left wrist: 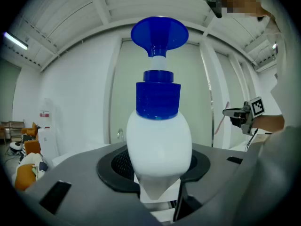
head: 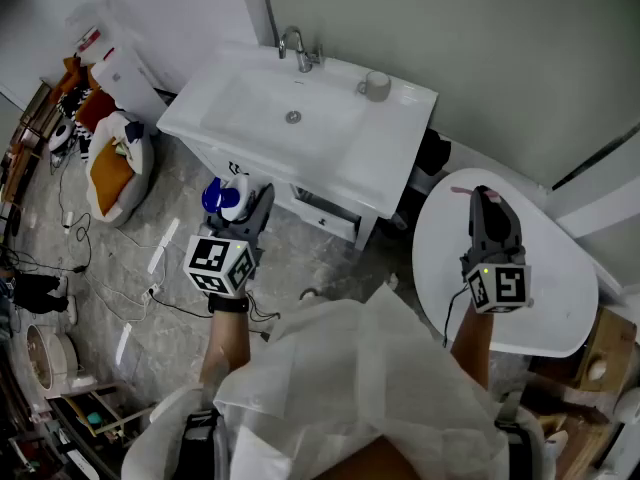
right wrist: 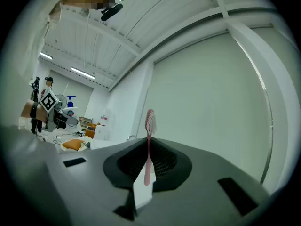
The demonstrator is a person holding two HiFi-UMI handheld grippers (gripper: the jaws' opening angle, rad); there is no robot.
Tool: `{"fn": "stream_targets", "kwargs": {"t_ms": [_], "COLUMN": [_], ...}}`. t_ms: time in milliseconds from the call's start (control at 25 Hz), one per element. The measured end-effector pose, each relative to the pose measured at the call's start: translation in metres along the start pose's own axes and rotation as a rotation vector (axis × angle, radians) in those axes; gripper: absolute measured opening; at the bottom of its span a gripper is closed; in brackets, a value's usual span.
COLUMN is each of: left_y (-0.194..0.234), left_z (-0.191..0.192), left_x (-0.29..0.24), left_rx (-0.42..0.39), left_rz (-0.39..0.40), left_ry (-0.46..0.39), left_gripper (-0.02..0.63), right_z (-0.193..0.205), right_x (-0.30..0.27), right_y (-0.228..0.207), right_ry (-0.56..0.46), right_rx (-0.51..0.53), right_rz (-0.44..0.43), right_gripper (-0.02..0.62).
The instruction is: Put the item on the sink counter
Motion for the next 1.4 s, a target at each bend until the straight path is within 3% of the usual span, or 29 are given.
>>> {"fn": "stream_targets", "kwargs": {"t_ms": [1400], "left_y": [-0.016], "left_z": [0.008], "left_x": [0.01], "left_rx": [0.01], "left_rz": [0.006], "left_ry": [0.003], "left_gripper": [0.204], "right_z": [0.007], "right_x": [0.017], "right_y": [-0.005], "right_ry": [-0.022], "right_rx": [-0.05], "right_rz": [-0.024], "right_gripper": [0.021]}}
Point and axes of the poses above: the fingertips, and each gripper's own axes: x backward along the fingers, y to its left, z out of its underside, the point moved 7 cm from there along x, backward along the fingers, and after that the axes turned 10 degrees about y, right-handed, at the moved point
